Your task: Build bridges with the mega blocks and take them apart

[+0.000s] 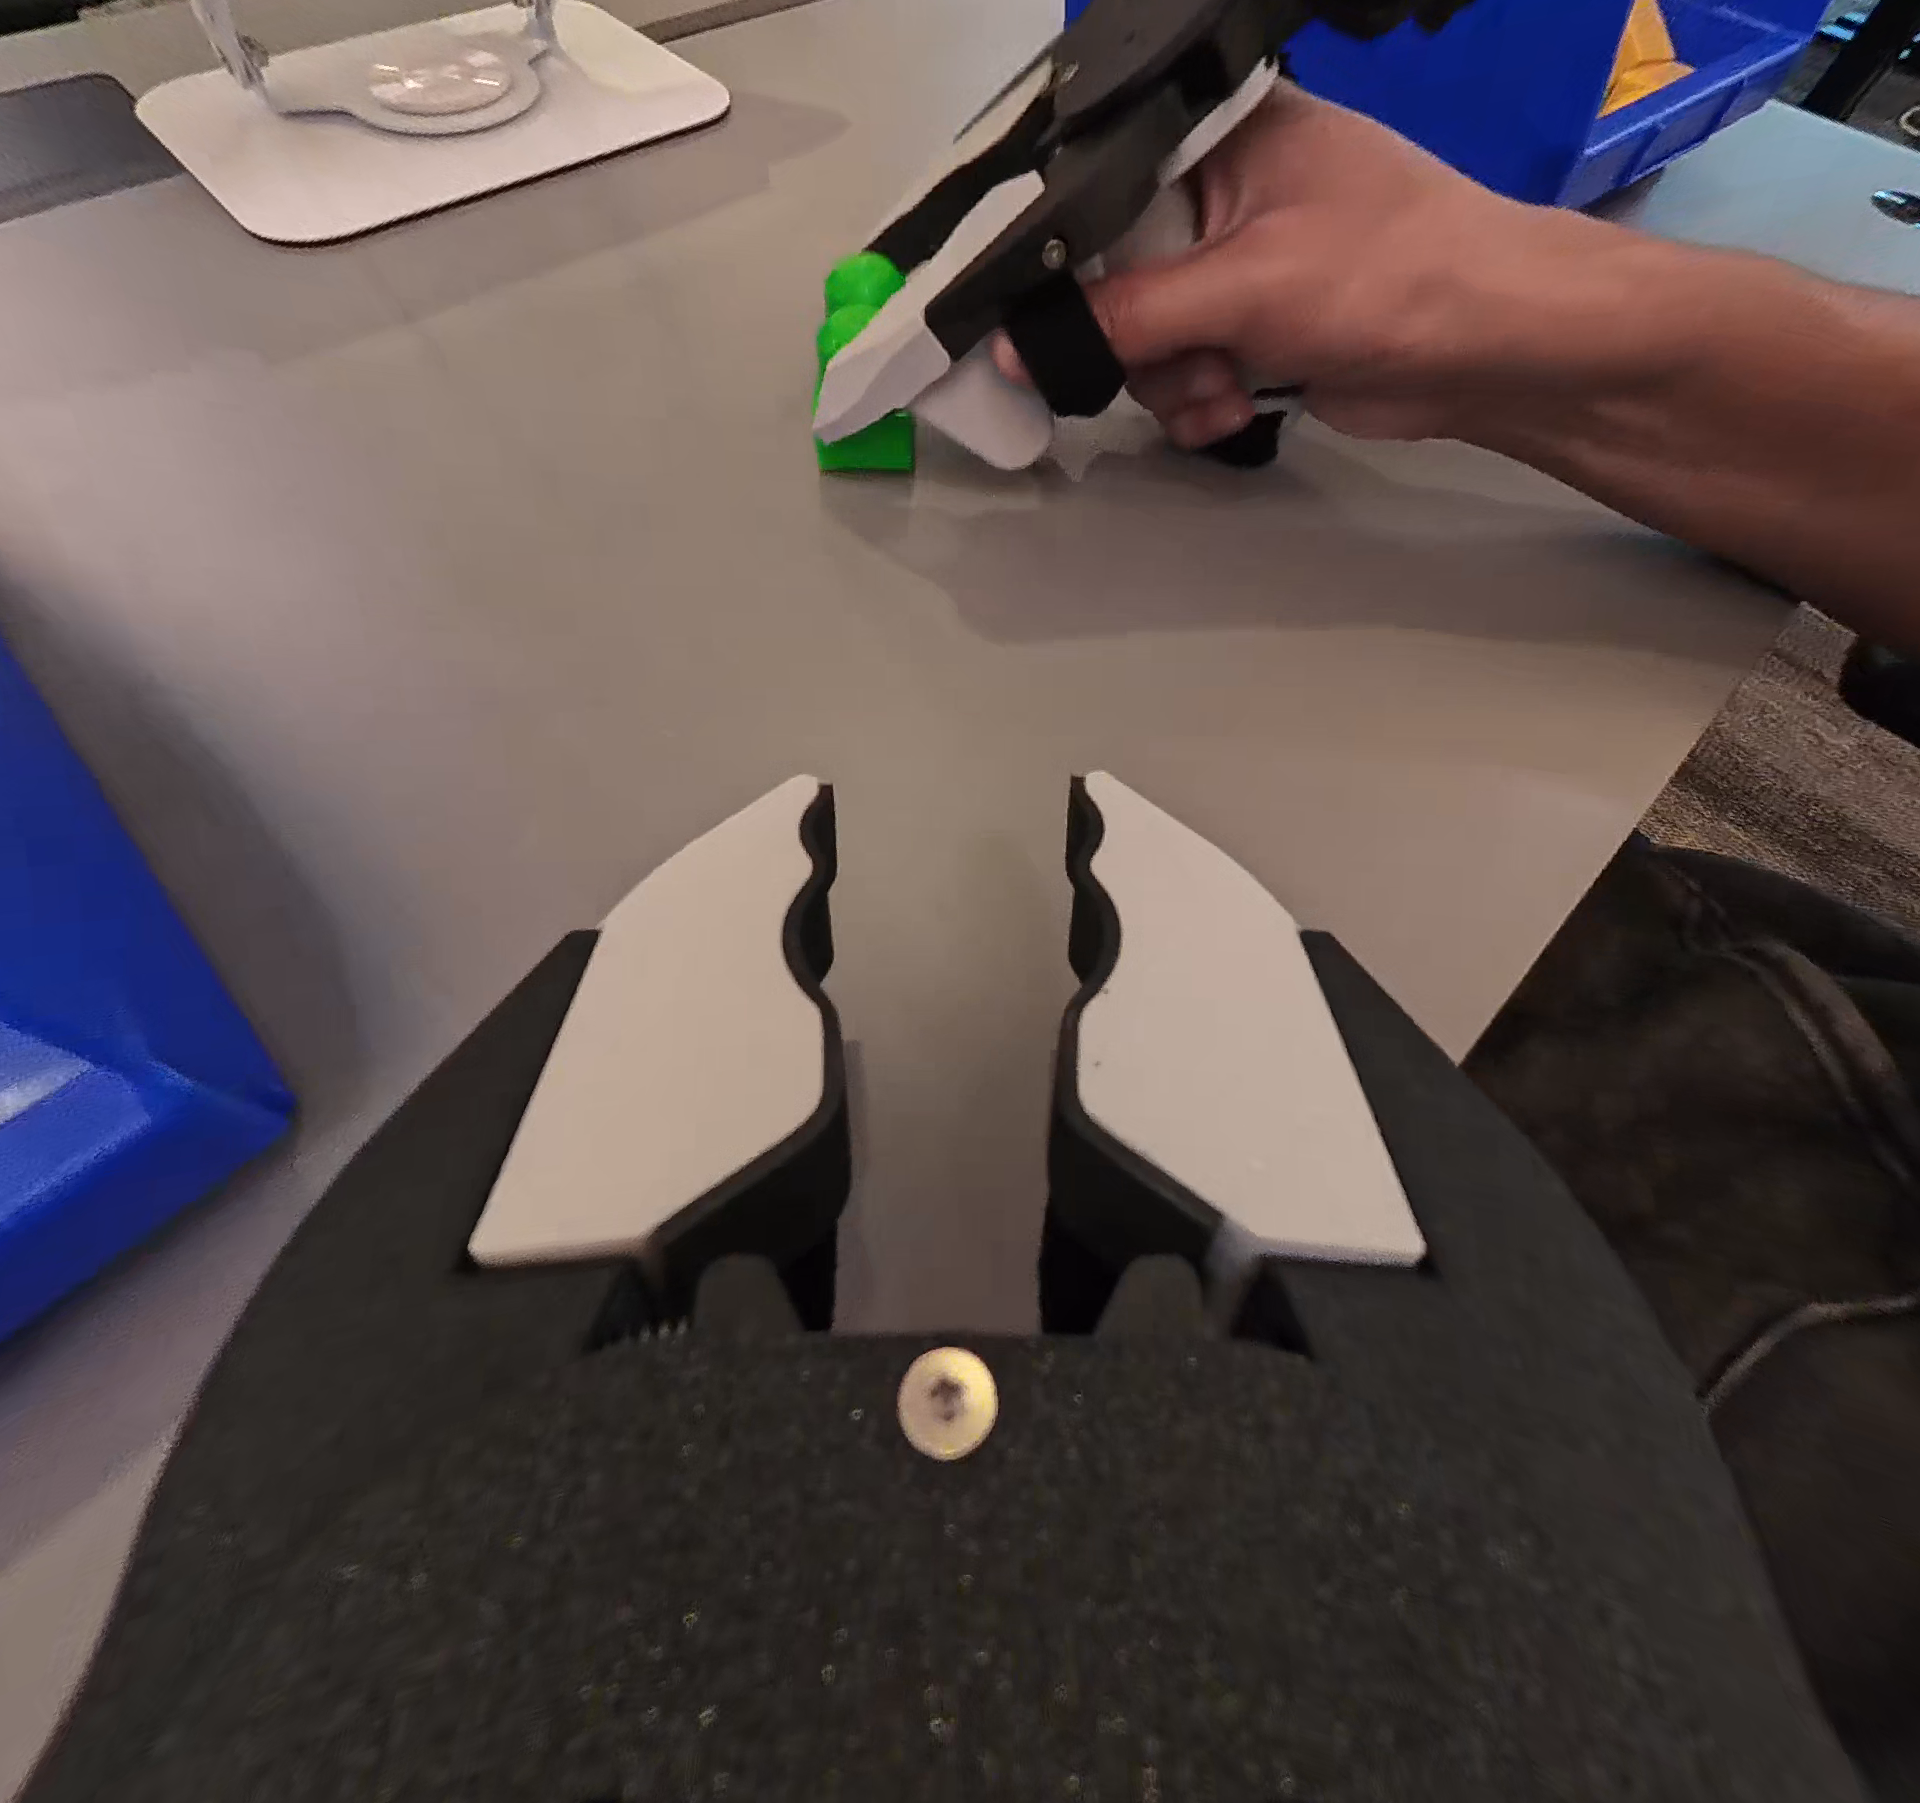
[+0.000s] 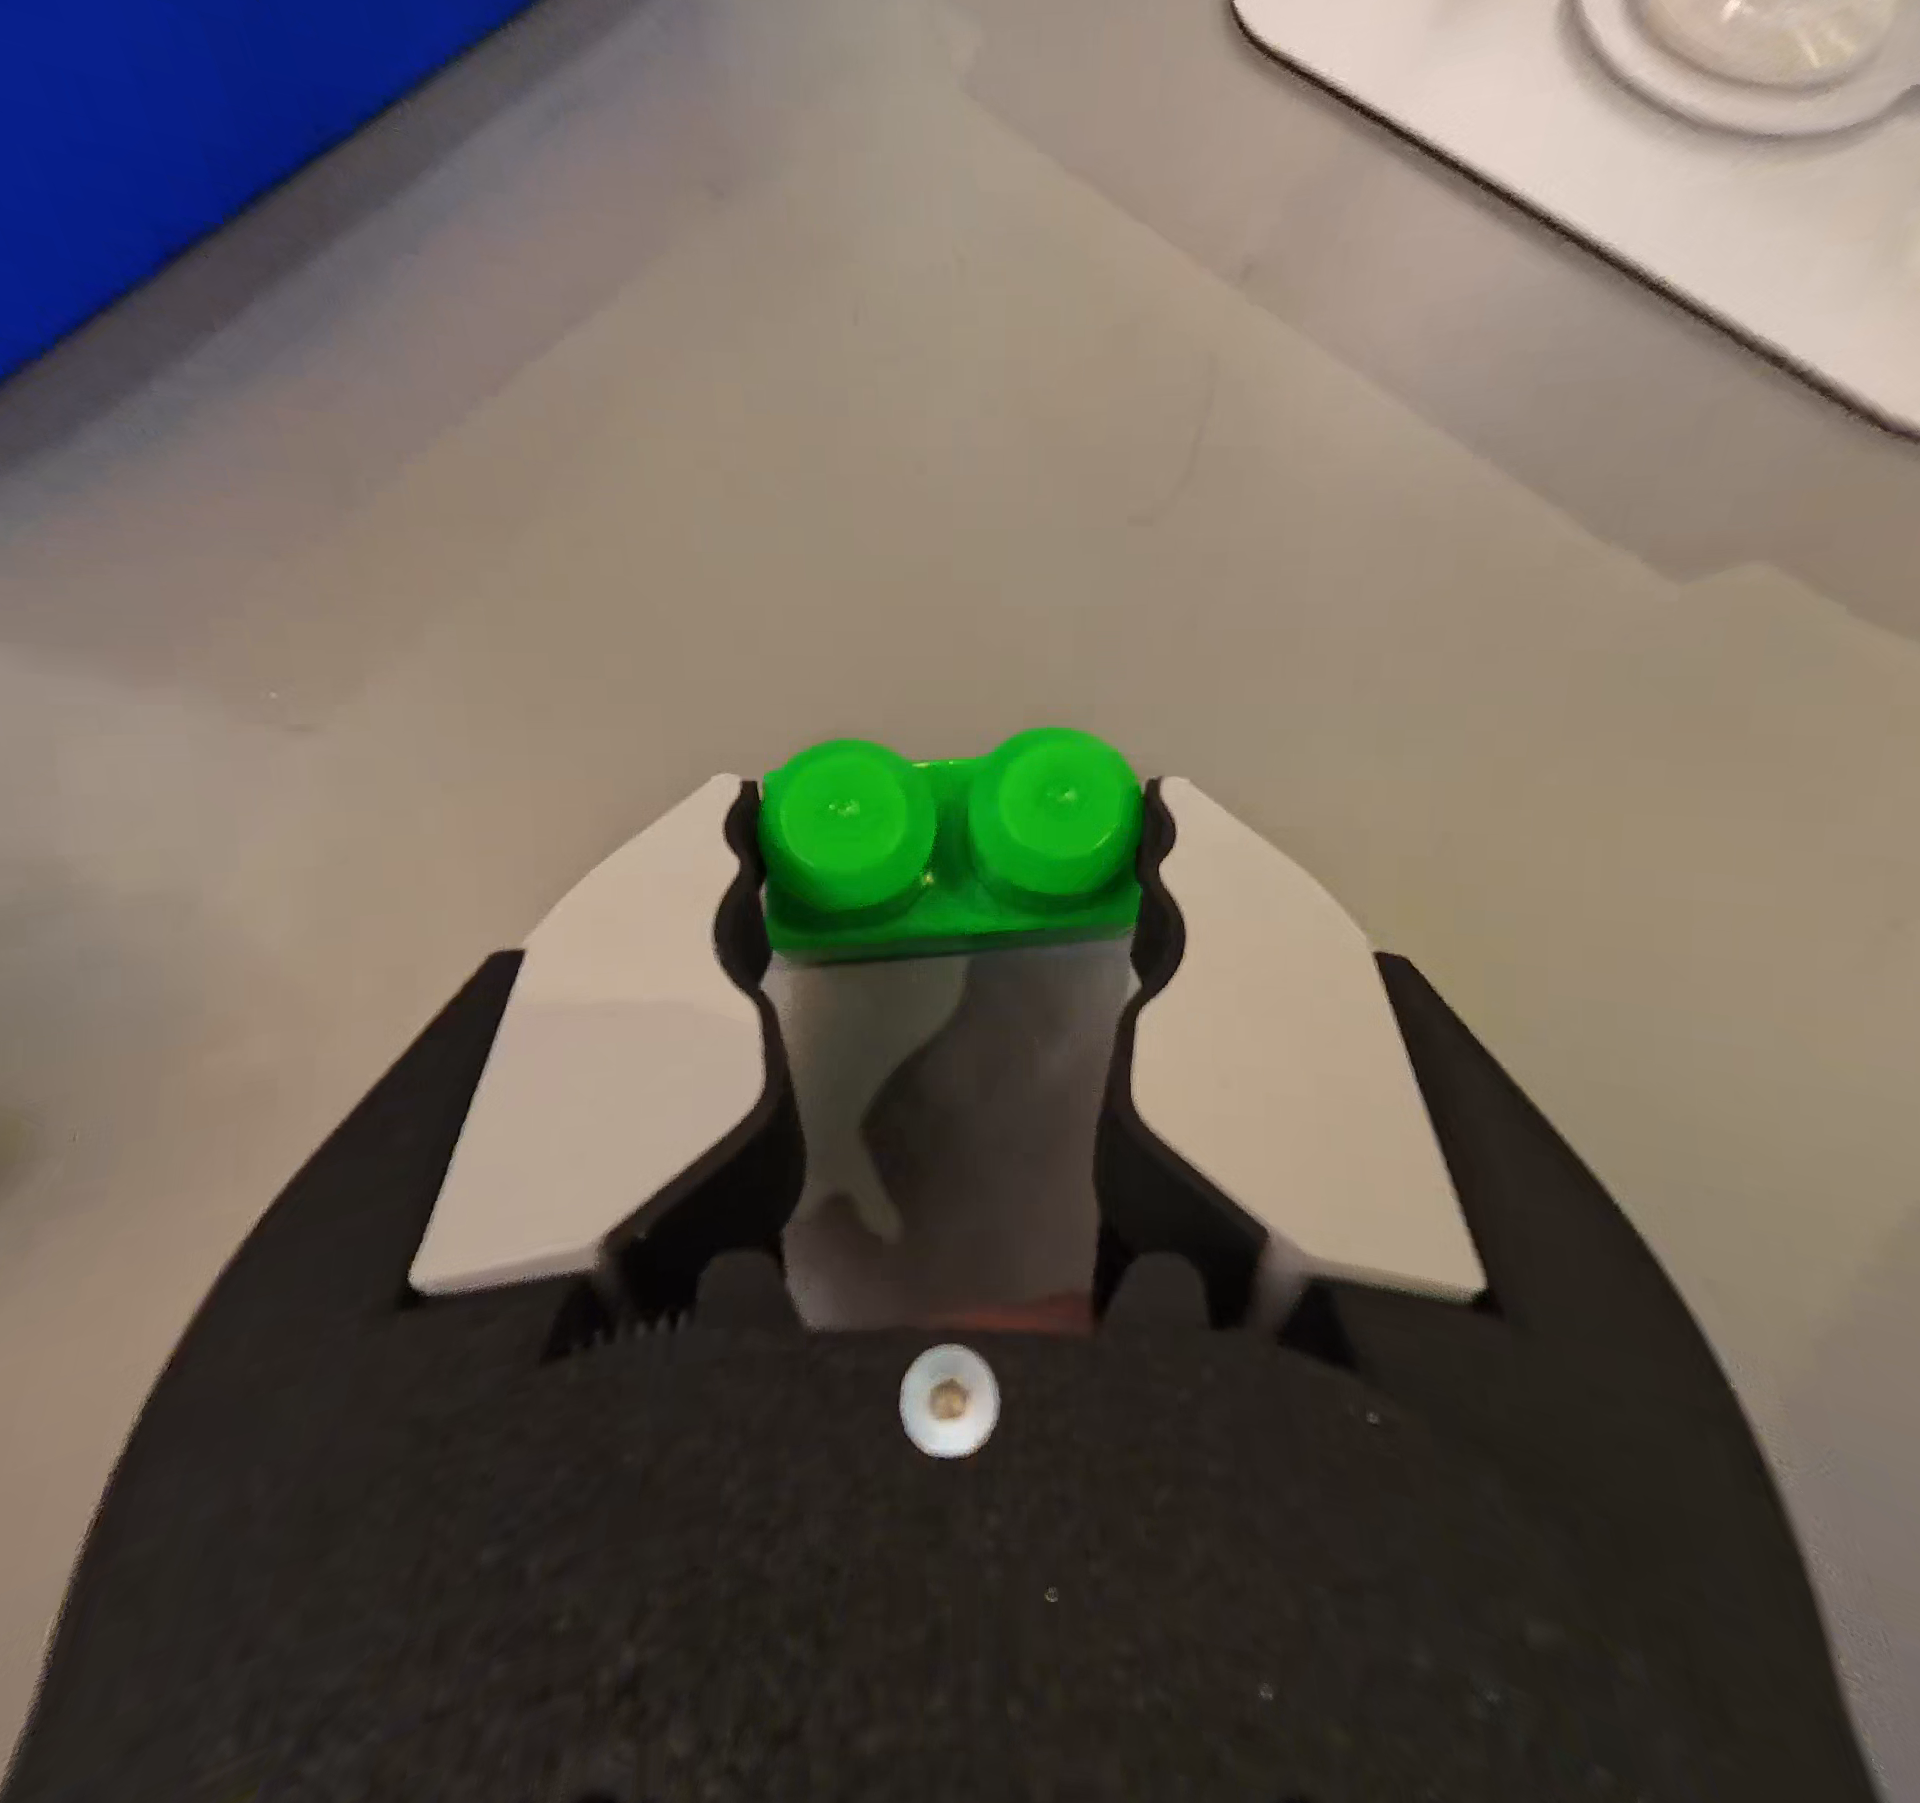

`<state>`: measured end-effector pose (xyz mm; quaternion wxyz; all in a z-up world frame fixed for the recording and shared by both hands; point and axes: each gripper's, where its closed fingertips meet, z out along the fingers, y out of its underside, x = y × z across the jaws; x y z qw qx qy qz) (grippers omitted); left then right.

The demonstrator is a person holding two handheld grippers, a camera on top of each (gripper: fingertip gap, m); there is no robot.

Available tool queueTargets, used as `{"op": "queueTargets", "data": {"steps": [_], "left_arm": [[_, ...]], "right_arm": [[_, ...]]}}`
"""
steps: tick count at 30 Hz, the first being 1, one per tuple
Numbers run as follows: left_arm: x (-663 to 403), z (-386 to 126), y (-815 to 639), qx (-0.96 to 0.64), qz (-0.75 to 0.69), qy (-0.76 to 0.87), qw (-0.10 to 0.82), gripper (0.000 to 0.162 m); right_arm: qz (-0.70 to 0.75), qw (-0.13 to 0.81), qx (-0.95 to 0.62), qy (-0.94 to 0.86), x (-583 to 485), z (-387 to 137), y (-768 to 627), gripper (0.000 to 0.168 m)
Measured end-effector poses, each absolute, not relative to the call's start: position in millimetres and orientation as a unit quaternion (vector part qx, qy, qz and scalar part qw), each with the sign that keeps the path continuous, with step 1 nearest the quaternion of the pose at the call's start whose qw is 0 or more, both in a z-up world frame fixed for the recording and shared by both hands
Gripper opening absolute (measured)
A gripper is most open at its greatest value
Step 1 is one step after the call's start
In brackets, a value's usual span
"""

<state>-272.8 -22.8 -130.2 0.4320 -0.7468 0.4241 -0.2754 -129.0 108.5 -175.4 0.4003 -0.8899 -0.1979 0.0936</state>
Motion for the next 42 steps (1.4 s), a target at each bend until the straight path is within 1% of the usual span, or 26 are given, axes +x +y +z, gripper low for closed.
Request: {"op": "queueTargets", "data": {"steps": [2, 4, 7, 11, 14, 16, 19, 22, 27, 29, 31, 37, 39, 42], "left_arm": [[-273.8, -133.1, -25.3, -0.749, -0.280, 0.425, 0.425, 0.042], [-275.4, -135.8, -26.0, -0.751, -0.282, 0.424, 0.420, 0.042], [-276.2, -133.9, -24.9, -0.754, -0.287, 0.419, 0.418, 0.042], [-272.0, -129.4, -24.7, -0.748, -0.295, 0.415, 0.425, 0.042], [-264.6, -135.4, -28.1, -0.748, -0.298, 0.424, 0.415, 0.042], [-258.7, -139.0, -31.1, -0.748, -0.301, 0.431, 0.405, 0.042], [-250.2, -140.4, -35.2, -0.744, -0.303, 0.444, 0.397, 0.042], [-244.0, -140.7, -36.7, -0.740, -0.300, 0.454, 0.395, 0.042], [-236.3, -146.2, -40.4, -0.741, -0.304, 0.462, 0.381, 0.042], [-234.5, -146.5, -41.4, -0.740, -0.304, 0.464, 0.379, 0.042], [-234.1, -146.7, -42.4, -0.739, -0.301, 0.469, 0.379, 0.042], [-237.1, -147.5, -42.8, -0.741, -0.298, 0.469, 0.376, 0.043], [-238.8, -147.2, -43.2, -0.741, -0.297, 0.469, 0.377, 0.043], [-241.0, -146.8, -44.0, -0.741, -0.295, 0.470, 0.378, 0.043]], "right_arm": [[0.072, 0.431, -0.871, -0.222, -126.8, -157.9, 104.9, 0.069], [0.067, 0.463, -0.855, -0.225, -120.6, -125.9, 97.5, 0.069], [0.046, 0.515, -0.826, -0.222, -97.0, -56.1, 78.7, 0.069], [-0.053, 0.568, -0.796, -0.203, -18.9, 36.5, 42.4, 0.069], [-0.140, 0.567, -0.795, -0.162, 63.7, 76.3, 18.1, 0.069], [-0.167, 0.536, -0.816, -0.134, 113.2, 81.9, 5.8, 0.069], [-0.174, 0.459, -0.859, -0.148, 159.9, 60.8, -5.9, 0.069], [-0.179, 0.348, -0.900, -0.191, 187.5, 16.7, -13.7, 0.069], [-0.097, 0.179, -0.940, -0.272, 190.4, -63.7, -19.4, 0.069], [-0.088, 0.097, -0.946, -0.295, 194.6, -89.5, -24.4, 0.069], [-0.082, 0.042, -0.945, -0.313, 195.4, -106.9, -22.3, 0.069], [-0.093, -0.036, -0.930, -0.353, 191.0, -135.5, -3.7, 0.069], [-0.083, -0.039, -0.927, -0.364, 186.5, -143.6, 1.6, 0.069], [-0.069, -0.019, -0.926, -0.370, 180.8, -146.3, 8.5, 0.070]]}}
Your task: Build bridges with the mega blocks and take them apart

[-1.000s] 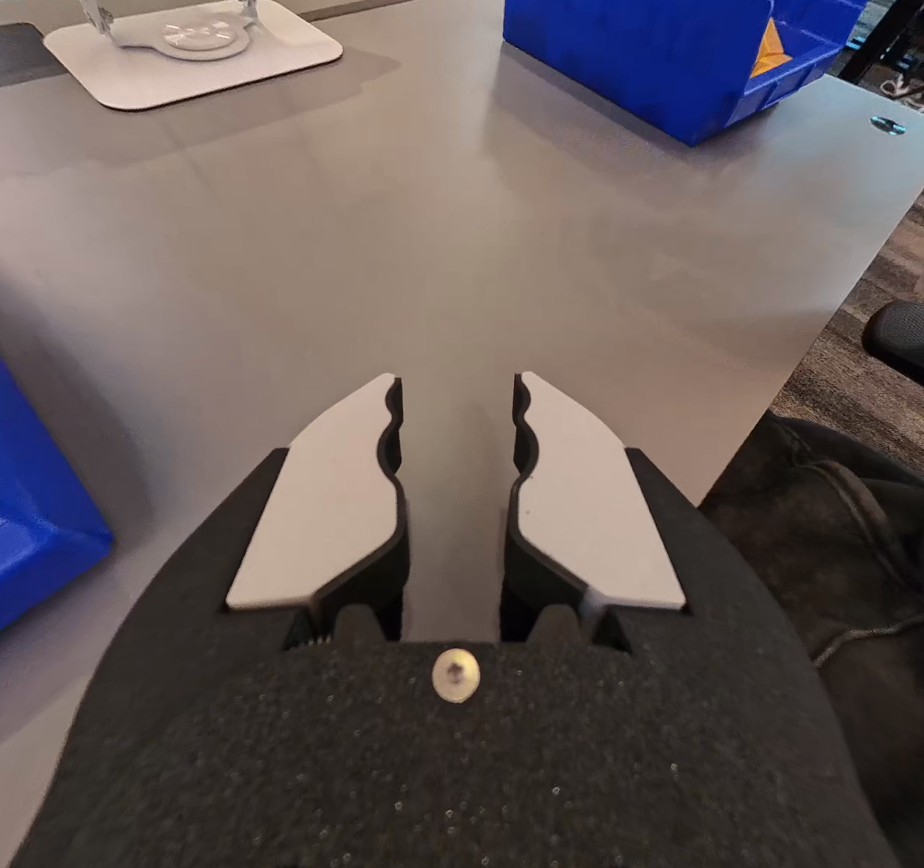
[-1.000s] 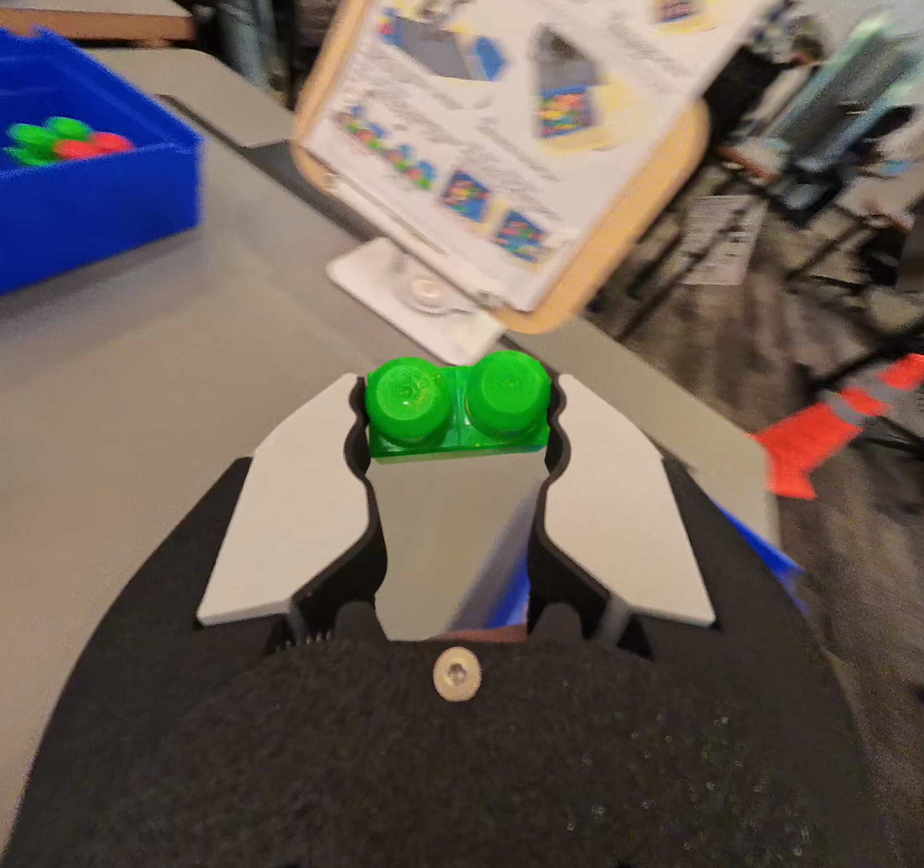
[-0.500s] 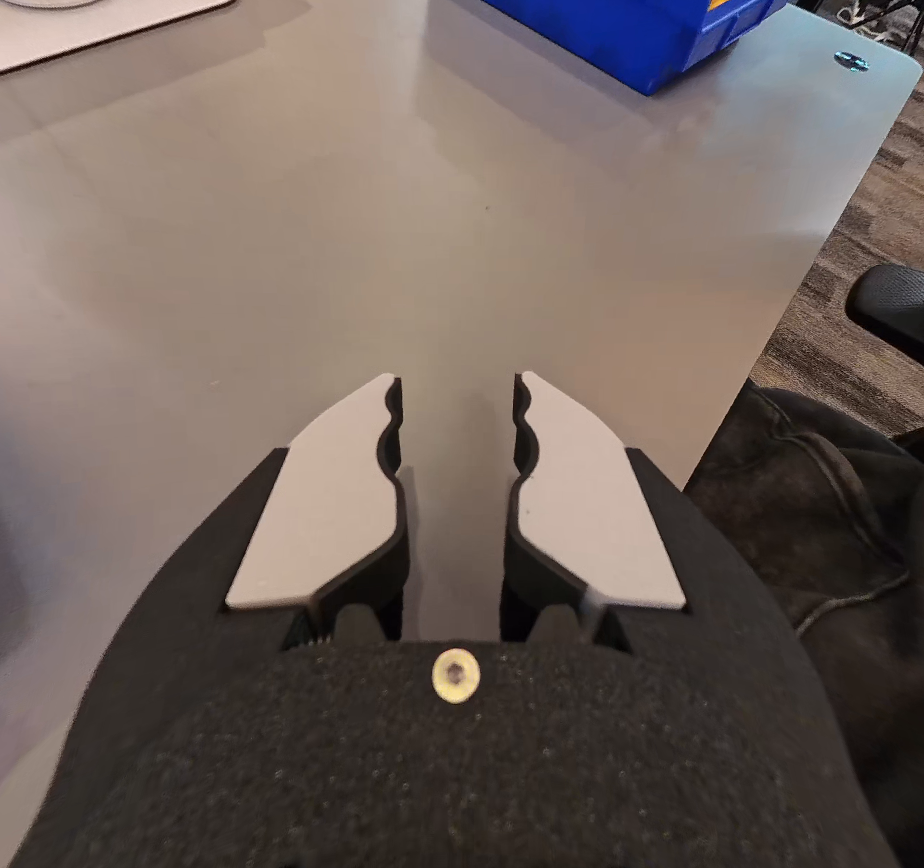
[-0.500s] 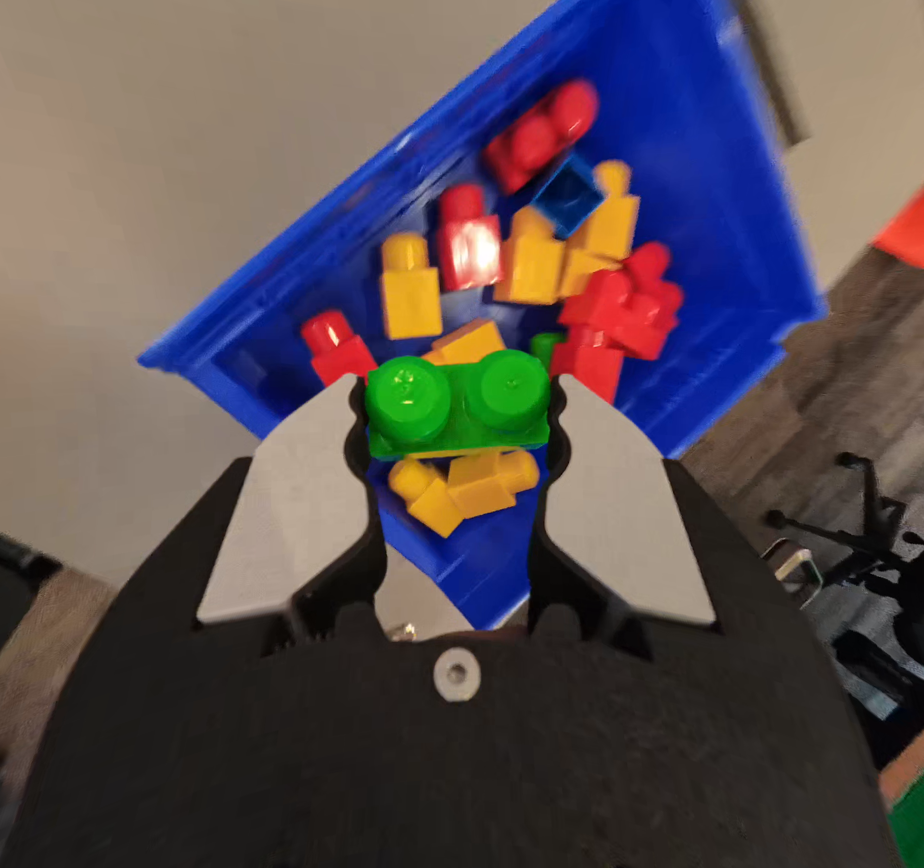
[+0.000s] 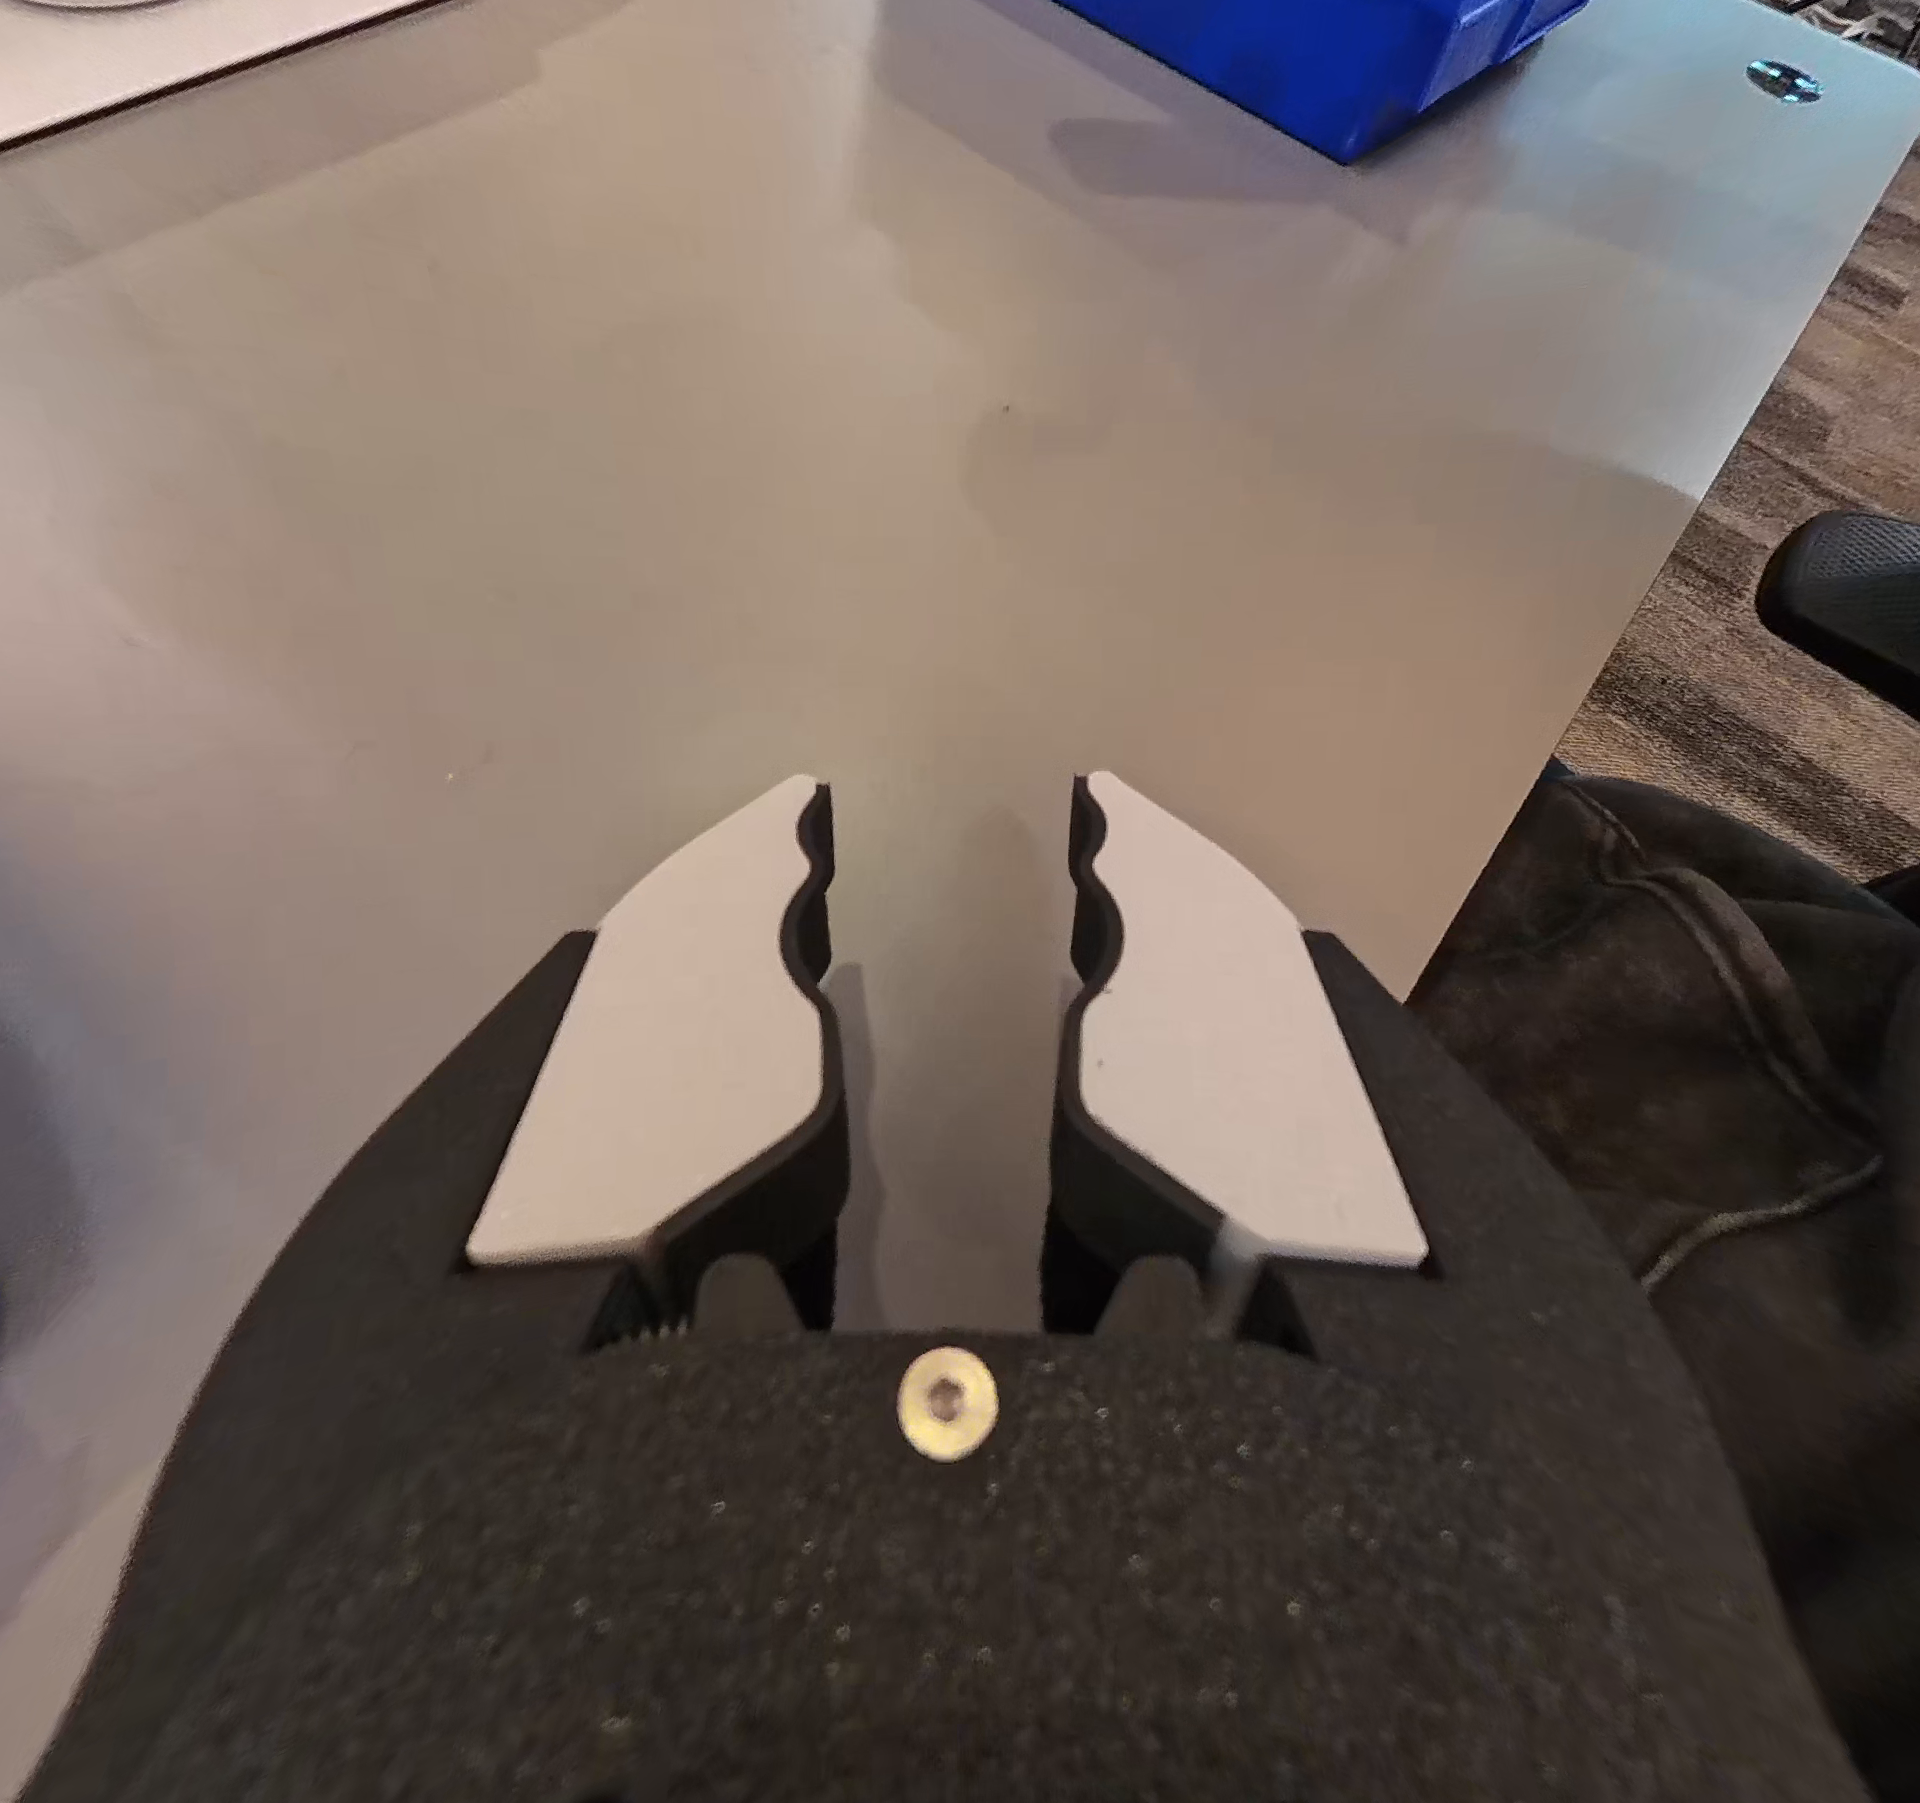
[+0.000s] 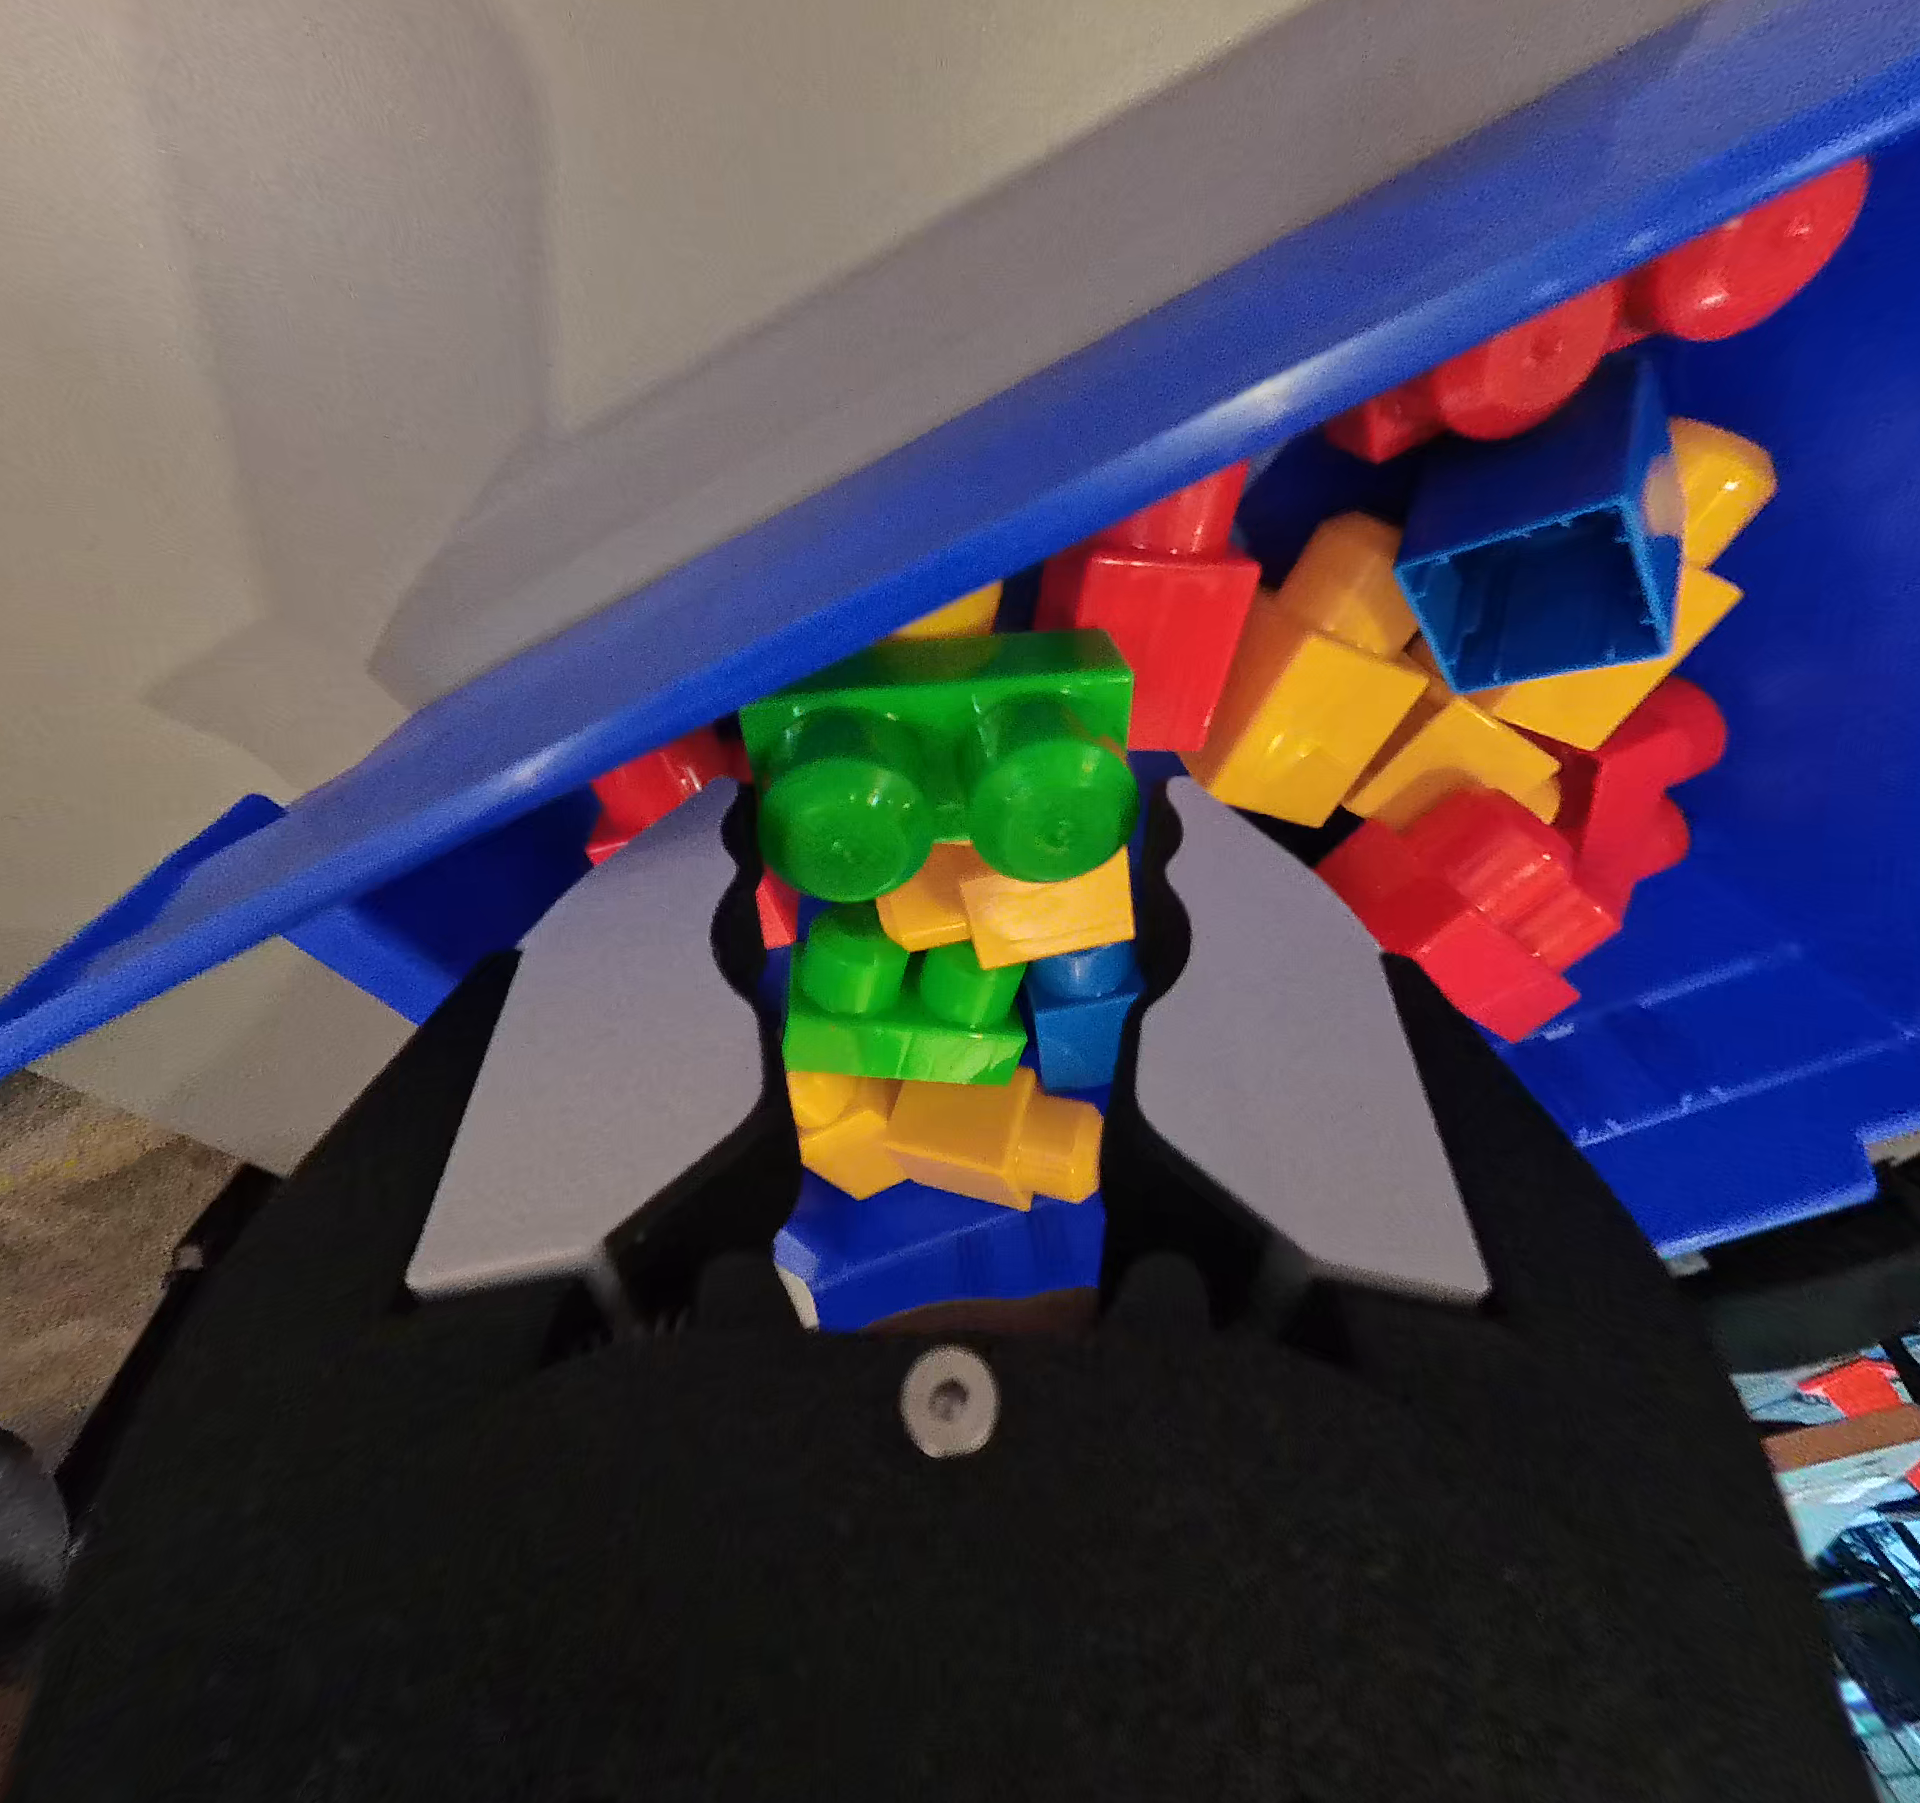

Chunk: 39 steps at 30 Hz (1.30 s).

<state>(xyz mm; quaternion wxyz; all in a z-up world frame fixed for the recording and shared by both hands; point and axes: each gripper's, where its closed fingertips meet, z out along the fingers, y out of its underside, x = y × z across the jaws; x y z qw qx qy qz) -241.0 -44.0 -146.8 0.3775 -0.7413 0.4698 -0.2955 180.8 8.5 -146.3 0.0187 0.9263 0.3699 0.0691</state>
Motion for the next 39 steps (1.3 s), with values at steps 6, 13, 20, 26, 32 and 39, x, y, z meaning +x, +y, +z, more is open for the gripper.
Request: {"op": "queueTargets", "data": {"steps": [6, 13, 20, 26, 32, 39], "left_arm": [[-246.9, -145.0, -41.4, -0.744, -0.291, 0.462, 0.384, 0.043], [-250.7, -142.5, -35.3, -0.748, -0.287, 0.452, 0.393, 0.043], [-252.7, -134.1, -32.5, -0.751, -0.303, 0.434, 0.395, 0.043], [-259.9, -123.7, -25.5, -0.759, -0.312, 0.407, 0.400, 0.049], [-311.2, -67.2, 26.5, -0.769, -0.242, 0.336, 0.486, 0.046], [-392.9, -45.6, 156.5, -0.847, -0.125, 0.219, 0.468, 0.045]], "right_arm": [[0.157, -0.192, 0.916, 0.316, 176.3, -47.3, 18.1, 0.073], [-0.102, -0.541, 0.763, 0.340, -26.3, 28.0, -47.6, 0.061], [-0.323, -0.550, 0.744, 0.199, -149.0, -83.9, -65.2, 0.056], [-0.292, -0.546, 0.764, 0.182, -147.8, -103.0, -62.3, 0.057], [-0.268, -0.555, 0.766, 0.183, -139.0, -100.1, -62.4, 0.055], [-0.251, -0.553, 0.765, 0.215, -146.3, -102.6, -66.6, 0.056]]}}
